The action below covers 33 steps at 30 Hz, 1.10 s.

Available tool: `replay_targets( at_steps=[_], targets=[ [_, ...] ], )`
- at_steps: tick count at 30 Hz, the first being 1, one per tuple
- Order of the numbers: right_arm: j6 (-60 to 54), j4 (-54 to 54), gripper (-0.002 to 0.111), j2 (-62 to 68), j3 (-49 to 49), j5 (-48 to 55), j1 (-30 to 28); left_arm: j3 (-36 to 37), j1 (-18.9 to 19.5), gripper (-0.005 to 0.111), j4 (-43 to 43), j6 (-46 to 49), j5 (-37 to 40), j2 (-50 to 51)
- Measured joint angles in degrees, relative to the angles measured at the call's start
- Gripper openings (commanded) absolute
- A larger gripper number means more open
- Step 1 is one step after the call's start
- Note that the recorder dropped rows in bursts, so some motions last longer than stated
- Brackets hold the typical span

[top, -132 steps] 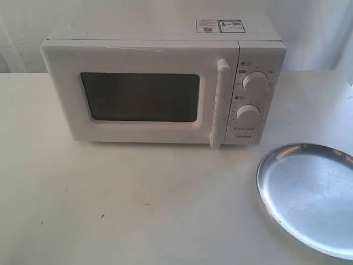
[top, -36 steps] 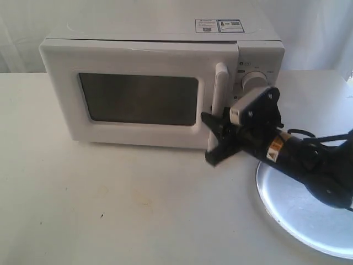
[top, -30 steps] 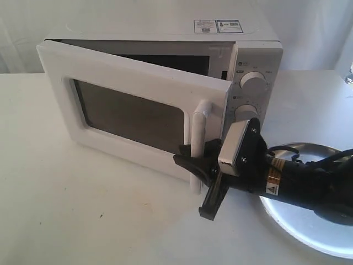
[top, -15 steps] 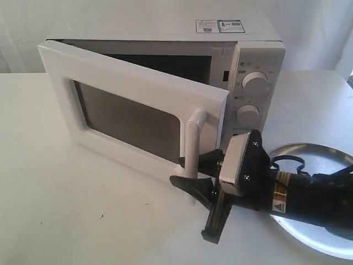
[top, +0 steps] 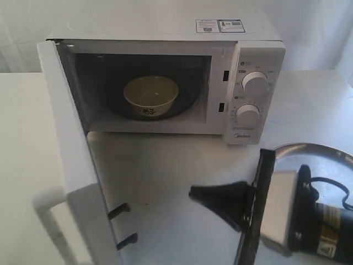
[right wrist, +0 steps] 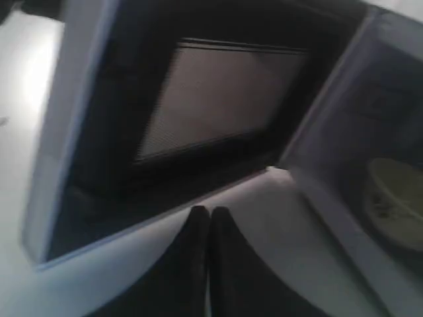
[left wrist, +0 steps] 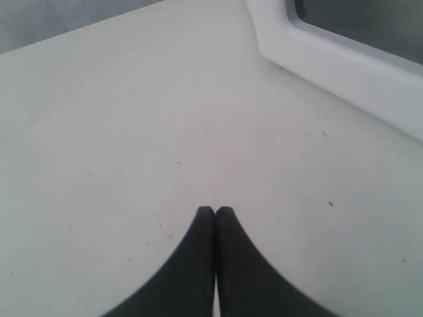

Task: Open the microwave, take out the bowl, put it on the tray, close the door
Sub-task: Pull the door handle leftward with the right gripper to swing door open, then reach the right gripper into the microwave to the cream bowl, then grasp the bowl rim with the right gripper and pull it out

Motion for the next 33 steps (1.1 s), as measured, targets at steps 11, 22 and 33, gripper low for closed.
replay_targets(
  at_steps=[11,22,33],
  targets=[
    [5.42,5.05,0.062,10.48,-31.56,12.29,4.83,0.0,0.0,0.0,0.0,0.0,0.0,0.0],
    [0.83,11.41,0.053,36.21,-62.79,45.87,8.72,0.0,0.0,0.0,0.0,0.0,0.0,0.0],
    [5.42,11.62,0.0,37.06,-67.53,58.48,11.58,0.0,0.0,0.0,0.0,0.0,0.0,0.0]
  ],
)
